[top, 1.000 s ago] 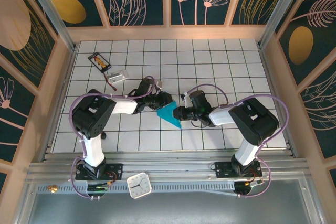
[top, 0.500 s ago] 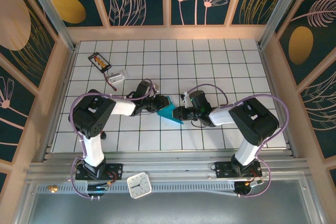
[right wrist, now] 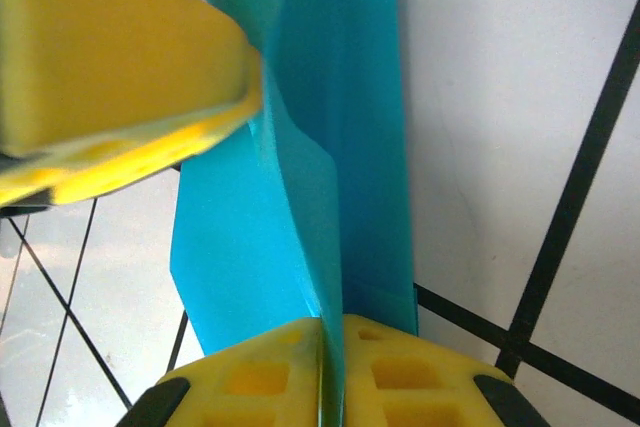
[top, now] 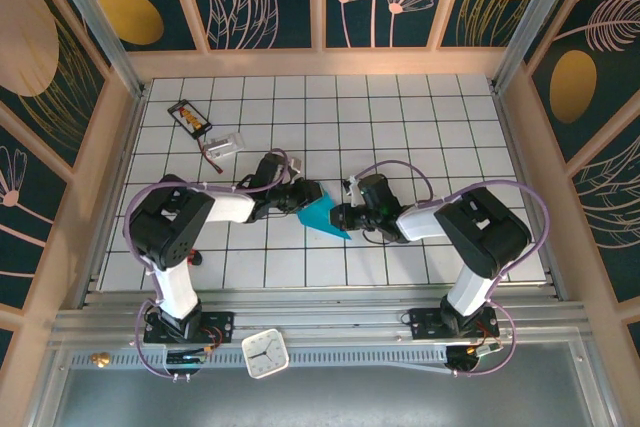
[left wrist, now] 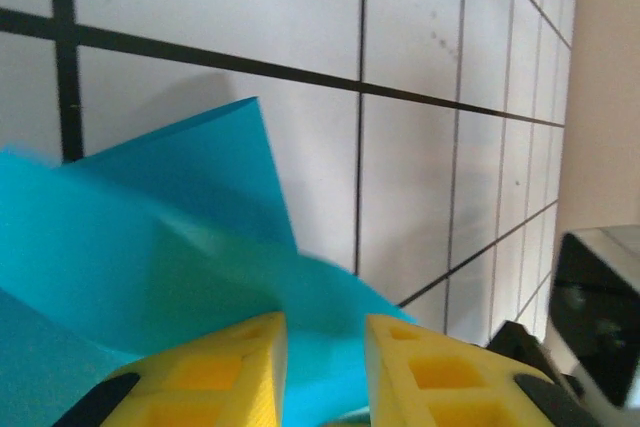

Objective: Fold a paper plane with a square sheet of paper (pick it up from the middle)
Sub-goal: Fourth fold the wing at the center of the table.

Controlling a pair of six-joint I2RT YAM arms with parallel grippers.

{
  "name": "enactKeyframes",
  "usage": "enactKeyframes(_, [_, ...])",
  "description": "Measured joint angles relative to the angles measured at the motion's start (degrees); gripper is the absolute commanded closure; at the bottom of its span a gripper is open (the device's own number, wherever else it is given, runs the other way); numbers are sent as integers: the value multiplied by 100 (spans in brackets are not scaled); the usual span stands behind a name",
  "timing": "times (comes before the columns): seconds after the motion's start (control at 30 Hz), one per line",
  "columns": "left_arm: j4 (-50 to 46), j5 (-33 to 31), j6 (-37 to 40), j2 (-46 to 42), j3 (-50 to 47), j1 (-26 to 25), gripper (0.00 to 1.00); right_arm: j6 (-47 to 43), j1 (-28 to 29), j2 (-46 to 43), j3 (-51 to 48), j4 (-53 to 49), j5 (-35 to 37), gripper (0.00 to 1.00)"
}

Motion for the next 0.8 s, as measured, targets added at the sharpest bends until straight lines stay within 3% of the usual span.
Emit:
enactKeyframes(0.37, [566,173,-212,-664,-365,-2,69,-2,234,-2,0,48,450,89])
enactKeyframes(0.8, [767,398,-208,-365,-254,-120,69,-2,240,-2,0,46,457,88])
